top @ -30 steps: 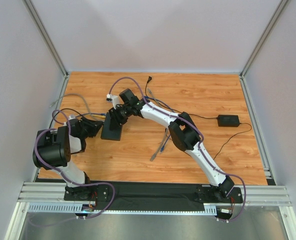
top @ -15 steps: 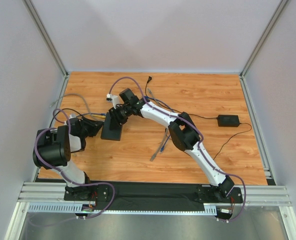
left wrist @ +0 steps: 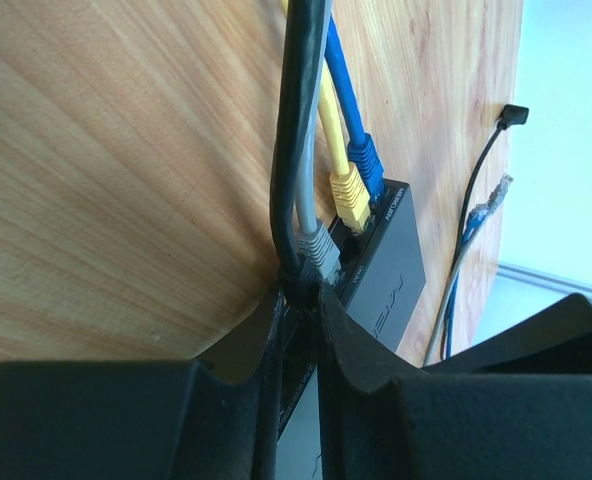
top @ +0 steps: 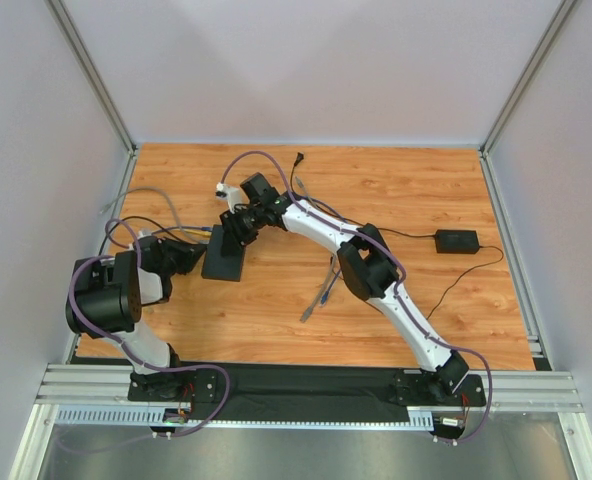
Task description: Pull the plug from the switch port
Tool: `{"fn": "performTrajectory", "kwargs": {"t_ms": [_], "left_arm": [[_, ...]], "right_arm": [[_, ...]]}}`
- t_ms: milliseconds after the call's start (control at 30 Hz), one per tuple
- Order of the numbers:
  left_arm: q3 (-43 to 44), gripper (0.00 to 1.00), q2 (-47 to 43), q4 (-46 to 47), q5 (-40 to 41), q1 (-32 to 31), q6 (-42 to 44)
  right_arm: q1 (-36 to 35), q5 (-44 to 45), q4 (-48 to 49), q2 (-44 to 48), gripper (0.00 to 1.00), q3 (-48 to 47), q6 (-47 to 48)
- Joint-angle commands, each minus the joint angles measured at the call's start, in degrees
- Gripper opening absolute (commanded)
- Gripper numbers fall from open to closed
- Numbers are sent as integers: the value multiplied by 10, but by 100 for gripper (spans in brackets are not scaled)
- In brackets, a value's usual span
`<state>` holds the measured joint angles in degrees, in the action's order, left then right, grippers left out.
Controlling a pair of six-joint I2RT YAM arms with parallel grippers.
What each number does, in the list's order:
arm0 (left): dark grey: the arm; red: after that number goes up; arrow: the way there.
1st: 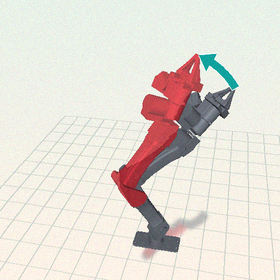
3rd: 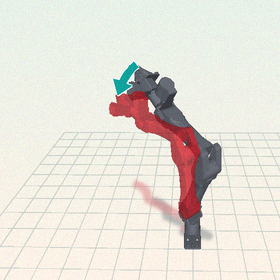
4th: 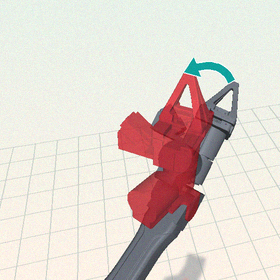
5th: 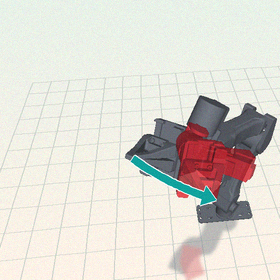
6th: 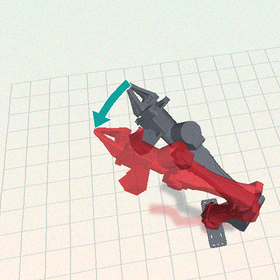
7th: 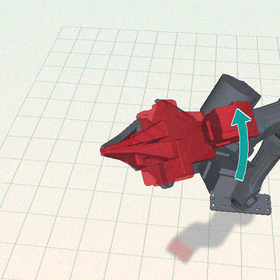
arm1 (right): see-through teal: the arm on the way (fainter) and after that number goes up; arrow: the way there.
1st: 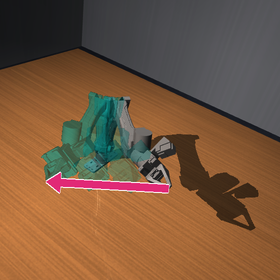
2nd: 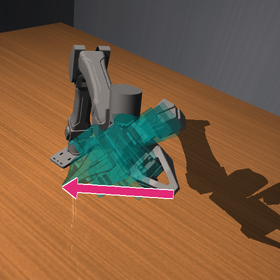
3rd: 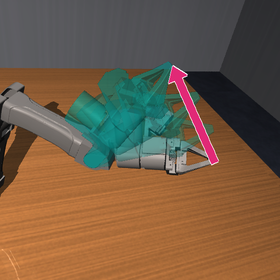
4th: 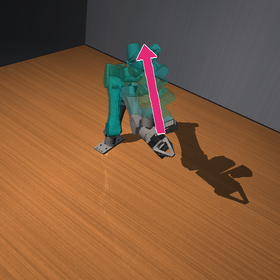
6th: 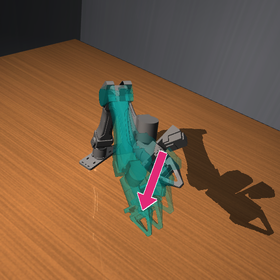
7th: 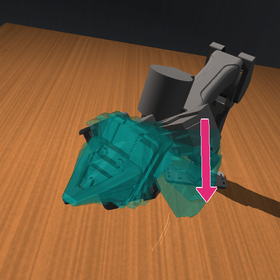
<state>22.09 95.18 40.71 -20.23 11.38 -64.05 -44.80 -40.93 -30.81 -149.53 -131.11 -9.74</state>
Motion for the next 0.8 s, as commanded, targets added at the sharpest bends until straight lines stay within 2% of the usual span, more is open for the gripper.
{"fn": "performTrajectory", "kwargs": {"t_ms": [0, 167, 400, 633, 767], "left_arm": [[-19, 0, 8, -17, 27, -2, 18], [-33, 0, -2, -5, 29, -2, 11], [-49, 0, -5, -1, 48, -2, -13], [-85, 0, 29, 134, 56, 17, -63], [-102, 0, 88, 252, 44, 26, -99]], "right_arm": [[6, 54, -50, -50, 34, -24, -9], [5, 77, -49, -73, 33, -56, -30], [6, 108, -51, -112, 25, -95, -87], [8, 125, -66, -99, 24, -76, -99], [14, 106, -66, -109, 24, -89, -119]]}}
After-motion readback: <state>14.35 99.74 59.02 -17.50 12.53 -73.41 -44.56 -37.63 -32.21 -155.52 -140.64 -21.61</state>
